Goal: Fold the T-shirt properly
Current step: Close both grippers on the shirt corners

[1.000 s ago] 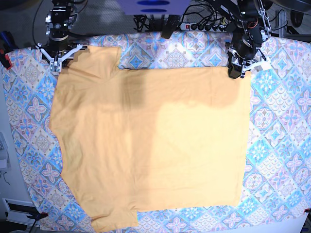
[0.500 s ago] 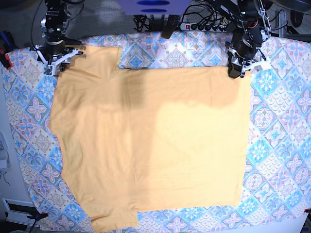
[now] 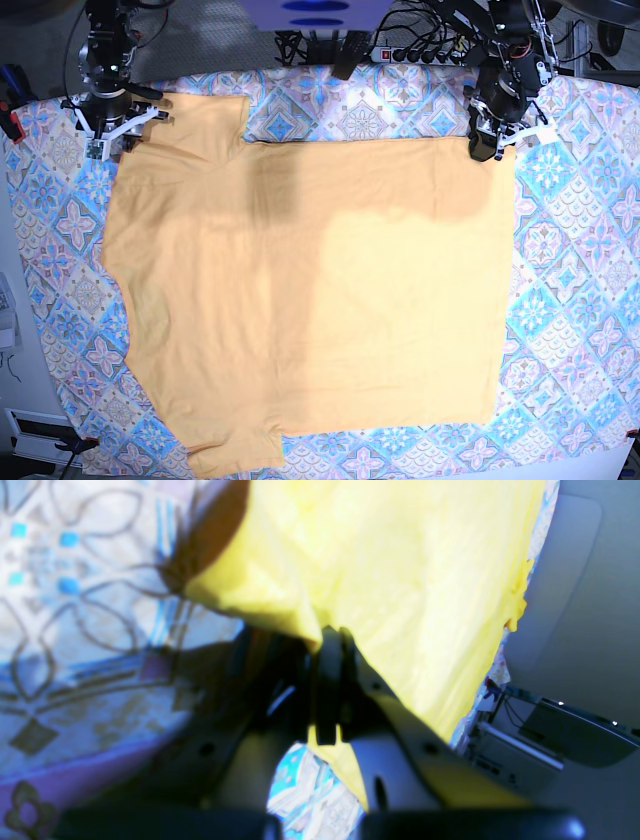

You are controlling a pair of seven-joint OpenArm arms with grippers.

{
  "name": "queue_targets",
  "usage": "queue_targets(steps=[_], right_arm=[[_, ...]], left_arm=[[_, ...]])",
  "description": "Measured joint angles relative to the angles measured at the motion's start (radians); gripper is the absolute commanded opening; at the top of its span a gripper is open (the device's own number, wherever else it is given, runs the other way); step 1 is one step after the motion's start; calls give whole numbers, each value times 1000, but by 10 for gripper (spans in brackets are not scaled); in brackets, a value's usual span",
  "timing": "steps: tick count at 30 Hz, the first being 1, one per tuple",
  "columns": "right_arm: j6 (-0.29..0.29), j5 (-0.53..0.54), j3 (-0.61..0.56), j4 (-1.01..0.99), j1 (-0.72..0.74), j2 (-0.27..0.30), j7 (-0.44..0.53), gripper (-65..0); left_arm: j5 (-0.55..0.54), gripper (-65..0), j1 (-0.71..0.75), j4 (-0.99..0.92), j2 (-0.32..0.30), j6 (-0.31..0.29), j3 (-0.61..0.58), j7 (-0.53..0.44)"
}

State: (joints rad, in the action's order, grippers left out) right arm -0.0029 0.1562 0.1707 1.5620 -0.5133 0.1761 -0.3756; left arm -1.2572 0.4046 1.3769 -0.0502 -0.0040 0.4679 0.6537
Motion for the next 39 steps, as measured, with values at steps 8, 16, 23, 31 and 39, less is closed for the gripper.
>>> queue_targets(steps=[8, 16, 23, 31, 39], right_arm=[[8, 2, -73, -62, 43, 10, 6, -387], [17, 6, -73, -77, 45, 10, 23, -577], [11, 5, -69, -52, 32, 10, 5, -648], [7, 2, -68, 88, -67, 10, 2, -648], [8, 2, -68, 163, -164, 10, -3, -648]], left_arm=[[0, -650, 0, 0, 0, 0, 0, 1], [0, -650, 0, 0, 0, 0, 0, 1], [0, -650, 2, 0, 0, 0, 0, 0], [-8, -650, 32, 6, 0, -11, -2, -2], [0, -650, 124, 87, 0, 5, -1, 1]])
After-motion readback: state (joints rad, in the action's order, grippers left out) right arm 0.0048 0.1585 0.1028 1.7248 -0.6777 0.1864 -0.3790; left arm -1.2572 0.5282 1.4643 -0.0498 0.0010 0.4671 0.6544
